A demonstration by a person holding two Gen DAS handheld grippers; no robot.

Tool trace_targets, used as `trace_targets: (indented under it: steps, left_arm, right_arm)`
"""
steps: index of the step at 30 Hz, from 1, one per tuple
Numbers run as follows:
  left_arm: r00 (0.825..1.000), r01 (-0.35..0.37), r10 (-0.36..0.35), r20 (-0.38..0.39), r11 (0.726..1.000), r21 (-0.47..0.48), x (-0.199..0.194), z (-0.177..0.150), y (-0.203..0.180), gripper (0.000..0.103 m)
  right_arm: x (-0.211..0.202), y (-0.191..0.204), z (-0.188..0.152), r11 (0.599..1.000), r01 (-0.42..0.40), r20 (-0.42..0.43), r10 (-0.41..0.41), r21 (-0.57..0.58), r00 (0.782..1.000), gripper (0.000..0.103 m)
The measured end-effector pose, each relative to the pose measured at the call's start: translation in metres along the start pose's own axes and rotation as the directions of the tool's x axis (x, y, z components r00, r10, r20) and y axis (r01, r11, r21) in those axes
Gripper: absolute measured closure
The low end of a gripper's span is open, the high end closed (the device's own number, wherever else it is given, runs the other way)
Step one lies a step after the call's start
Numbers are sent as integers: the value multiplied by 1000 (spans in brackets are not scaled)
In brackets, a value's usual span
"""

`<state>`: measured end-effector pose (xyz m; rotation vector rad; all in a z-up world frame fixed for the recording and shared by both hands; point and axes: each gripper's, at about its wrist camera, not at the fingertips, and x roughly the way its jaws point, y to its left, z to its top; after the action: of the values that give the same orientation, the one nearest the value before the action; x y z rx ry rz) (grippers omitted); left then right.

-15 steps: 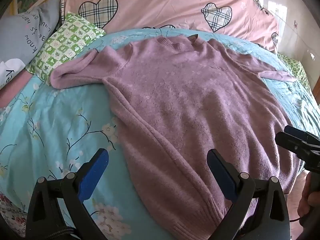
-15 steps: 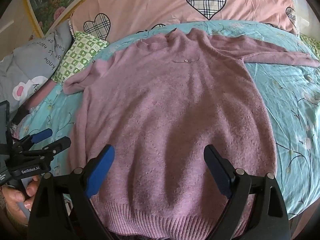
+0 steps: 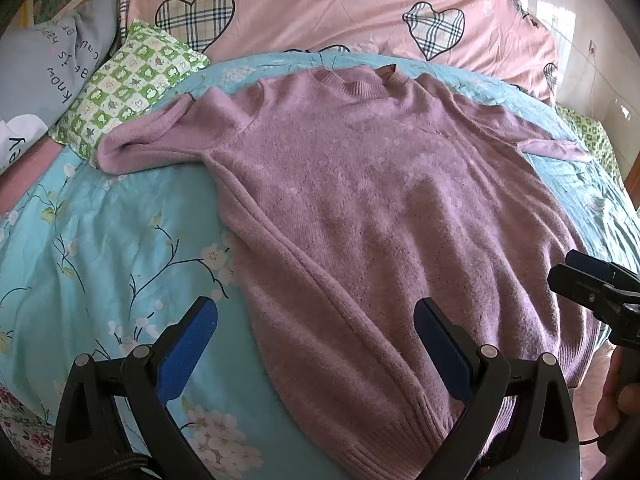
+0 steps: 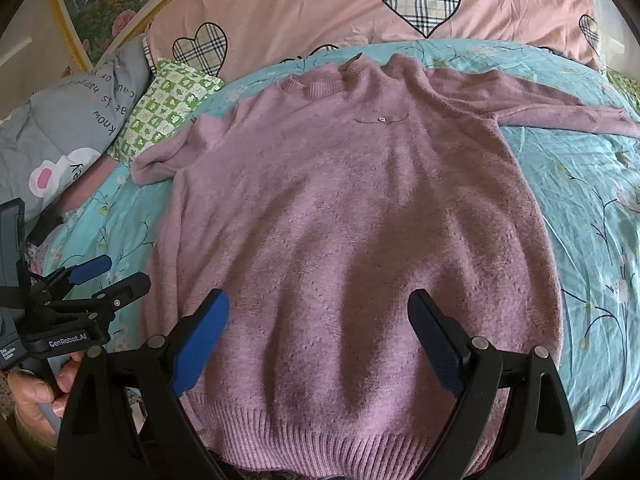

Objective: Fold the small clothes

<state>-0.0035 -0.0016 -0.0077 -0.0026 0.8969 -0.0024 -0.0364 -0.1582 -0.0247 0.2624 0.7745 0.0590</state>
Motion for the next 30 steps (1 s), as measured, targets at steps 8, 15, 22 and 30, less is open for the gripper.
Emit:
trace_targets:
  steps: [8, 15, 22, 30]
  left_arm:
    - [1000, -3, 3, -23, 1000, -8, 7, 7, -4, 4]
    - [1000, -2, 2, -16, 1000, -7, 10, 9, -4, 4]
    - [1000, 7, -7, -12, 1000, 0, 17, 14, -9, 4]
    - [999, 30, -30, -24, 1000, 6, 29, 26, -19, 4]
  right_arm:
    - [2, -2, 1, 1000, -1, 0, 1, 10, 1000, 12]
    - [3, -5, 1, 1000, -6, -1, 6, 19, 1000, 12]
    - [2, -13, 2, 999, -16, 13, 15, 51, 1000, 12]
    - [-5, -37, 11, 994, -10, 38, 6, 109, 999, 12]
